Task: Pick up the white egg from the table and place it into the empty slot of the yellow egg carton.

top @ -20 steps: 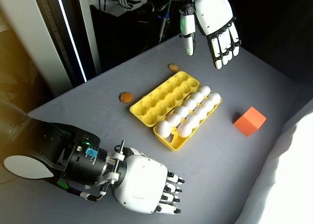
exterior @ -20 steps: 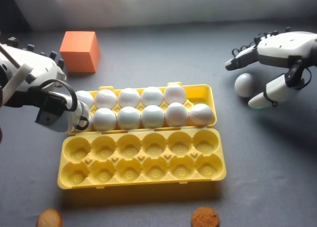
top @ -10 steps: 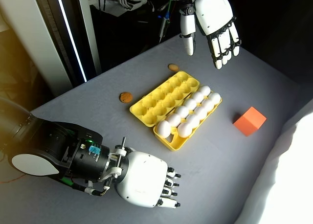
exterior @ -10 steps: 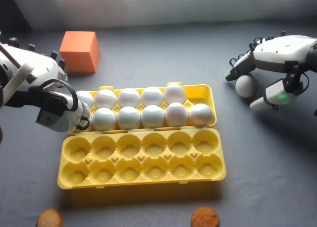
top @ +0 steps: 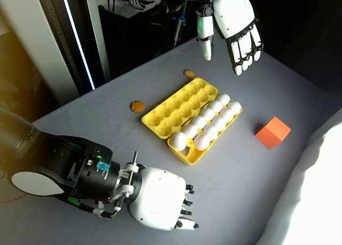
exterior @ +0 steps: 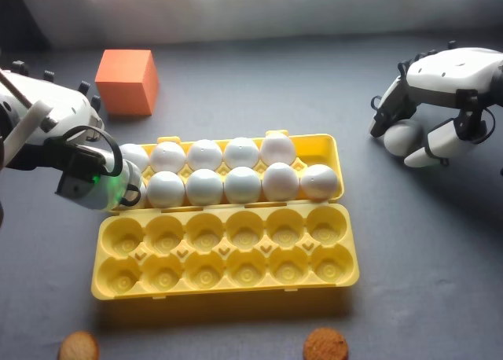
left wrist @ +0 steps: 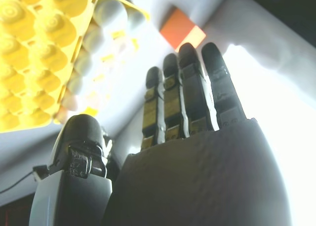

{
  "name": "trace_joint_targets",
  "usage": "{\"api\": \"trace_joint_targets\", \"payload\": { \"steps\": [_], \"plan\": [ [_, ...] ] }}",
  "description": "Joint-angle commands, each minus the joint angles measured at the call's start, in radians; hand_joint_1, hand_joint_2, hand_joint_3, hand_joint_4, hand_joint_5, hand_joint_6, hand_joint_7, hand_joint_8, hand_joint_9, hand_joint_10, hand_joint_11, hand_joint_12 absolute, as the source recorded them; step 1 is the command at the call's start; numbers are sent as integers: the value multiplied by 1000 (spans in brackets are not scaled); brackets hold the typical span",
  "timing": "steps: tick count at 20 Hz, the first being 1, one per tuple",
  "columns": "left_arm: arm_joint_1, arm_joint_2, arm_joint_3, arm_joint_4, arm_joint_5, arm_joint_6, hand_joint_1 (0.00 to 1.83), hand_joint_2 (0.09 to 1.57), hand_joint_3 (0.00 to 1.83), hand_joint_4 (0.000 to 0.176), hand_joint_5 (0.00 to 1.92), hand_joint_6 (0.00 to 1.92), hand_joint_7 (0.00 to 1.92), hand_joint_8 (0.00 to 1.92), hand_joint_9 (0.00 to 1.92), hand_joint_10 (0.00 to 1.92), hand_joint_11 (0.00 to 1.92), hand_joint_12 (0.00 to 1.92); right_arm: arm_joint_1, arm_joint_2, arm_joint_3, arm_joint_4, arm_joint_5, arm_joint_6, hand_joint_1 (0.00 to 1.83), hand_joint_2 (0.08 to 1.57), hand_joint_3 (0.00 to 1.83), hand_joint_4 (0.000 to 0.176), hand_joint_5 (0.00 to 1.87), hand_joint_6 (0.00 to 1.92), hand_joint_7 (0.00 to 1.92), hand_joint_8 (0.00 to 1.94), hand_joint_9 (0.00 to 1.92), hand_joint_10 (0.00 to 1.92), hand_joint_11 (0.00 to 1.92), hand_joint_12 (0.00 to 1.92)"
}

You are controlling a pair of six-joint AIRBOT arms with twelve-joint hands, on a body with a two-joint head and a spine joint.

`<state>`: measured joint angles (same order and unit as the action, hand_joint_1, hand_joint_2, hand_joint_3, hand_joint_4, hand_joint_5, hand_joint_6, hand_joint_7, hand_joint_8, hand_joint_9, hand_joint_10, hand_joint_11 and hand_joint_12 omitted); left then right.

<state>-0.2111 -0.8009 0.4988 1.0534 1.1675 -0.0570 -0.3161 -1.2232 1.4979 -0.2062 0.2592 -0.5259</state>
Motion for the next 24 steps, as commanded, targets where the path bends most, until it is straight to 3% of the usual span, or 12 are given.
{"api": "trace_joint_targets", "payload": {
  "steps": [1, 2, 4, 6, 7, 10, 13, 15, 20, 22, 23, 24],
  "plan": [
    [-14, 9, -1, 83, 6, 2, 0, 1376, 1, 0, 281, 7, 327, 7, 302, 3, 0, 523, 2, 14, 7, 11, 87, -3, 1165, 1102, 1, 0, 989, 950, 1054, 40, 950, 189, 427, 1159],
    [-14, 9, -1, 83, 6, 2, 0, 1377, 1, 0, 270, 2, 317, 2, 291, 1, 0, 505, 3, 14, 7, 11, 89, -5, 1225, 1089, 3, 0, 950, 1017, 1141, 560, 1072, 219, 568, 1108],
    [-14, 9, -1, 83, 6, 2, 0, 1377, 1, 0, 271, 2, 312, 0, 306, 8, 0, 501, 10, 14, 7, 10, 93, -10, 1244, 1095, 2, 0, 929, 1006, 1131, 816, 1160, 275, 622, 1153],
    [-14, 9, -1, 83, 6, 2, 0, 1381, 1, 0, 276, 2, 303, 0, 311, 7, 0, 515, 25, 17, 7, 10, 104, -21, 1248, 1082, 0, 0, 979, 929, 1140, 819, 1162, 333, 667, 1156],
    [-14, 9, -1, 83, 6, 2, 0, 1379, 0, 0, 282, 5, 308, 3, 313, 7, 0, 516, 34, 19, 7, 8, 109, -22, 1359, 1076, 0, 0, 983, 907, 1157, 757, 981, 953, 672, 1167],
    [-14, 9, -1, 83, 6, 2, 0, 1380, 0, 0, 300, 5, 320, 7, 329, 11, 0, 551, 61, 26, 7, -82, 141, 11, 1245, 1080, 0, 0, 1003, 896, 1120, 849, 1005, 648, 658, 1166],
    [-14, 9, -1, 83, 6, 2, 0, 1376, 0, 0, 271, 0, 328, 5, 345, 9, 0, 609, 87, 29, 6, -265, 175, 200, 1383, 1083, 0, 0, 993, 873, 1126, 842, 901, 1140, 659, 1191],
    [-14, 9, -1, 83, 6, 2, 0, 1379, 0, 0, 311, 10, 348, 8, 358, 10, 0, 632, 102, 27, 5, -372, 210, 294, 1257, 1066, 0, 0, 1049, 805, 1141, 823, 969, 713, 635, 1192],
    [-14, 9, -1, 83, 6, 2, 0, 1378, 0, 0, 298, 3, 344, 1, 345, 2, 0, 600, 100, 9, 4, -590, 325, 489, 1250, 1064, 0, 0, 1067, 773, 1137, 818, 1006, 524, 645, 1107],
    [-14, 9, -1, 83, 6, 2, 0, 1383, 0, 0, 291, 5, 317, 11, 316, 9, 0, 575, 96, -6, 4, -629, 352, 519, 1243, 1071, 3, 0, 1037, 844, 1118, 842, 1023, 523, 618, 1235],
    [-14, 9, -1, 83, 6, 2, 0, 1382, 0, 0, 304, 6, 336, 12, 341, 14, 0, 618, 96, -12, 4, -632, 360, 519, 1352, 1087, 5, 0, 1004, 865, 1095, 886, 901, 1048, 613, 1224],
    [-14, 9, -1, 83, 6, 2, 0, 1379, 0, 0, 277, 2, 307, 8, 324, 5, 0, 572, 96, -20, 5, -633, 368, 519, 1279, 1067, 0, 0, 1036, 807, 1160, 812, 925, 851, 632, 1223]
  ]
}}
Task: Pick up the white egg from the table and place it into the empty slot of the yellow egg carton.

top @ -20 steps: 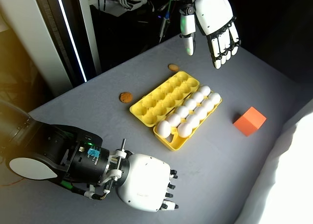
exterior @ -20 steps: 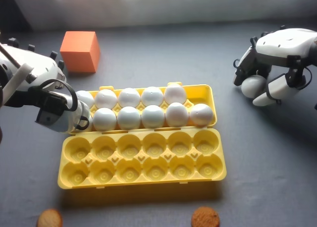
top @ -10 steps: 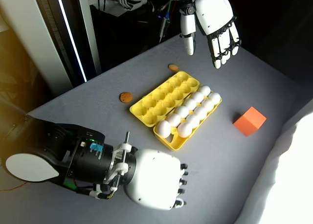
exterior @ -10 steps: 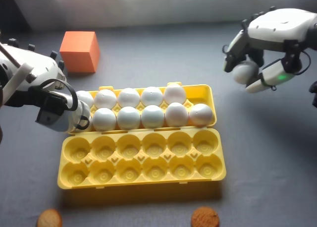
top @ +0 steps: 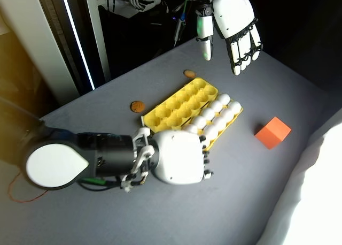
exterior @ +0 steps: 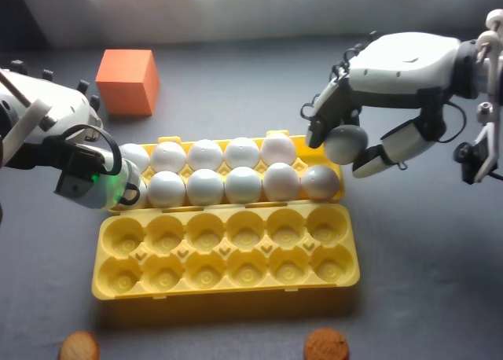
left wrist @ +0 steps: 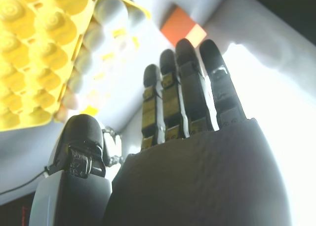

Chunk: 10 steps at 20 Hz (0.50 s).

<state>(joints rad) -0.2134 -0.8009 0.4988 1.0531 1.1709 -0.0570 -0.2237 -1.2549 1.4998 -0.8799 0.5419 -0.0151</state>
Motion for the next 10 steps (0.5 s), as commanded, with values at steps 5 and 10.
{"api": "trace_joint_targets", "payload": {
  "steps": [5, 10],
  "plan": [
    [-12, 9, -1, 83, 3, 2, 0, 1379, 0, 0, 307, 7, 350, 13, 335, 8, 0, 568, -1, -28, 28, 86, 87, -16, 1239, 1091, 1, 0, 984, 923, 1086, 904, 933, 716, 572, 1283],
    [-12, 9, -1, 83, 3, 2, 0, 1381, 0, 0, 329, 5, 377, 11, 370, 6, 0, 640, -2, -51, 66, 146, 80, -48, 1221, 1125, 1, 0, 875, 1099, 1046, 937, 906, 540, 449, 1245]
  ]
}}
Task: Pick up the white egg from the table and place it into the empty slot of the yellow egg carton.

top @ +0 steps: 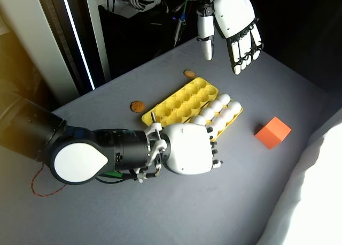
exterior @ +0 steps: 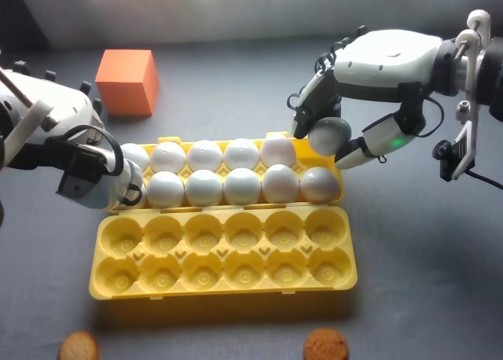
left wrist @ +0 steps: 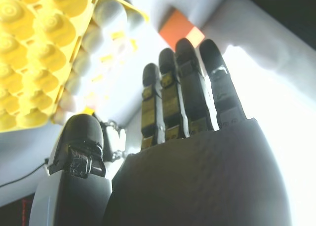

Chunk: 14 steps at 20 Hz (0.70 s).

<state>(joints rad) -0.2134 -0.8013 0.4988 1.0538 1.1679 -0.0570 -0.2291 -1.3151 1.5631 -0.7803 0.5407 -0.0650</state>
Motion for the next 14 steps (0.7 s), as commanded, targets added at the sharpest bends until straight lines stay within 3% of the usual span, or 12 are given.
{"api": "trace_joint_targets", "payload": {
  "steps": [1, 2, 3, 4, 6, 14],
  "plan": [
    [-12, 9, -1, 82, 6, 2, 0, 1382, 0, 0, 315, 2, 361, 3, 346, 3, 0, 592, 3, 9, 3, 50, 82, -2, 1218, 1131, 0, 0, 848, 1158, 1047, 914, 915, 443, 428, 1222],
    [-12, 9, -1, 82, 6, 2, 0, 1378, 0, 0, 297, 0, 346, 1, 330, 1, 0, 565, 1, 7, 5, 52, 82, -3, 1187, 1063, 0, 0, 780, 583, 942, 459, 910, 345, 434, 1129],
    [-12, 9, -1, 82, 6, 2, 0, 1379, 0, 0, 301, 2, 340, 0, 332, 2, 0, 578, -4, 4, 7, 56, 82, -7, 1187, 1044, 0, 0, 791, 306, 946, 188, 901, 234, 432, 1089],
    [-12, 9, -1, 82, 6, 2, 0, 1378, 0, 0, 320, 5, 360, 5, 356, 8, 0, 633, -6, 2, 9, 57, 82, -10, 1171, 1039, 0, 0, 817, 172, 942, 67, 896, 151, 406, 1095],
    [-12, 9, -1, 82, 6, 2, 0, 1383, 1, 0, 349, 7, 399, 10, 393, 12, 0, 671, -13, -1, 12, 85, 83, -43, 1138, 1047, 1, 0, 802, 51, 888, 3, 853, 50, 310, 1116],
    [-12, 9, -1, 82, 6, -1, 0, 1390, 1, 0, 338, 7, 397, 11, 372, 9, 0, 616, -22, -3, 13, 100, 87, -53, 1104, 1022, 0, 0, 753, 12, 834, 0, 808, 12, 275, 1119]
  ]
}}
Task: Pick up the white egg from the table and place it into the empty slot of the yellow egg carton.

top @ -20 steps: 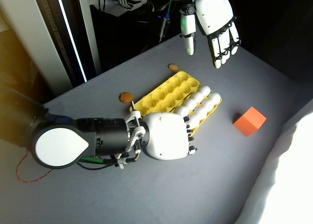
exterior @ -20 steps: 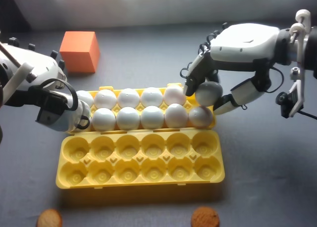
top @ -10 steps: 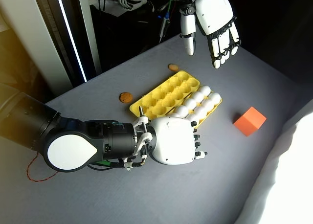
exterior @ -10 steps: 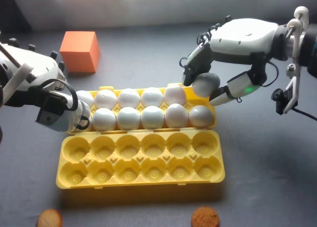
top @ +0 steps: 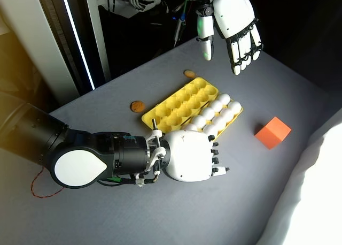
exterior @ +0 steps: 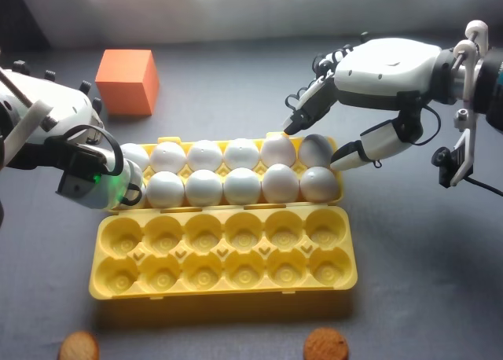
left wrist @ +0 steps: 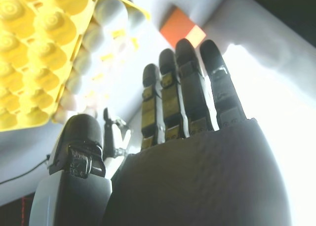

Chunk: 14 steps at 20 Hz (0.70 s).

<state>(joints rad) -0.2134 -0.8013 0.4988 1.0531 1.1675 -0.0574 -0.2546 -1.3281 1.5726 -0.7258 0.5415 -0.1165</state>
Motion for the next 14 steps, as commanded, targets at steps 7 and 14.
{"api": "trace_joint_targets", "payload": {
  "steps": [7, 14],
  "plan": [
    [-12, 9, -1, 83, 6, 0, 0, 1382, 0, 0, 356, 3, 404, 3, 380, 8, 0, 656, 12, 80, -8, 54, 109, -1, 822, 1038, 4, 0, 562, 0, 596, 0, 572, 0, 69, 1152],
    [-13, 9, 0, 84, 2, -8, 0, 1385, 0, 0, 322, 6, 360, 6, 355, 7, 0, 630, 40, 343, -248, -14, 170, -247, 816, 1050, 4, 0, 519, 0, 560, 0, 530, 0, 0, 1189]
  ]
}}
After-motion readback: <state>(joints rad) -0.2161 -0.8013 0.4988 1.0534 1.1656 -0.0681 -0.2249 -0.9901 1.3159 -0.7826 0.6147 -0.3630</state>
